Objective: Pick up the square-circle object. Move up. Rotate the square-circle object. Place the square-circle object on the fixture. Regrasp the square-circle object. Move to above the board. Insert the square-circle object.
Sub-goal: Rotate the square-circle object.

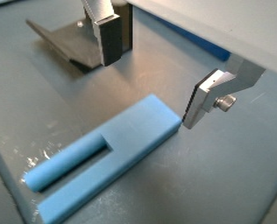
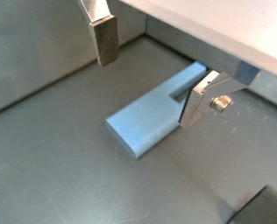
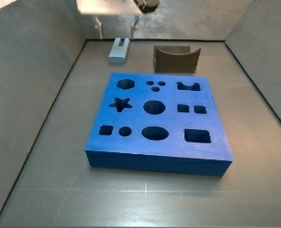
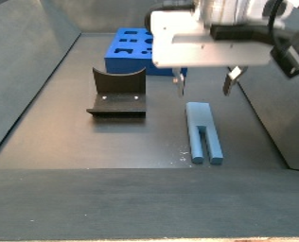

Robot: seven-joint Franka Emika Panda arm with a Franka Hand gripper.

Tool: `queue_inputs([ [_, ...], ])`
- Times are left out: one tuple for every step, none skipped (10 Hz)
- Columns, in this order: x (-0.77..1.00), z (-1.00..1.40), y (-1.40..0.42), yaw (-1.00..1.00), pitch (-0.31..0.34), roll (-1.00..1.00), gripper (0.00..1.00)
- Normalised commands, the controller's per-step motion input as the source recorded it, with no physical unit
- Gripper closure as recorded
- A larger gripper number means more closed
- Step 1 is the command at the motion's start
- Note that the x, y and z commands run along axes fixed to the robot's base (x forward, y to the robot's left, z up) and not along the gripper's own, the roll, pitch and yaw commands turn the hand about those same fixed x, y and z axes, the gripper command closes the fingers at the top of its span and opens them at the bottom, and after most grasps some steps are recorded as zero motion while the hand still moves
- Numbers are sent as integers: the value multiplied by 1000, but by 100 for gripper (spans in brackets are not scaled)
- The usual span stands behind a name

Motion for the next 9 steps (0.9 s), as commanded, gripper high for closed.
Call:
queue_inputs([
  [-27, 836, -7, 5, 51, -14, 0],
  [-26, 583, -7, 6, 51, -14, 0],
  [0, 0, 0, 1000, 0, 0, 0],
  [-1, -208, -4, 1000, 1, 0, 0],
  [22, -288, 0, 1000, 0, 0, 0],
  [47, -201, 6, 1000, -1, 1, 0],
  [40, -119, 4, 1000, -1, 1, 0],
  [32, -56, 2, 1000, 0, 1, 0],
  [31, -51, 1, 1000, 0, 1, 0],
])
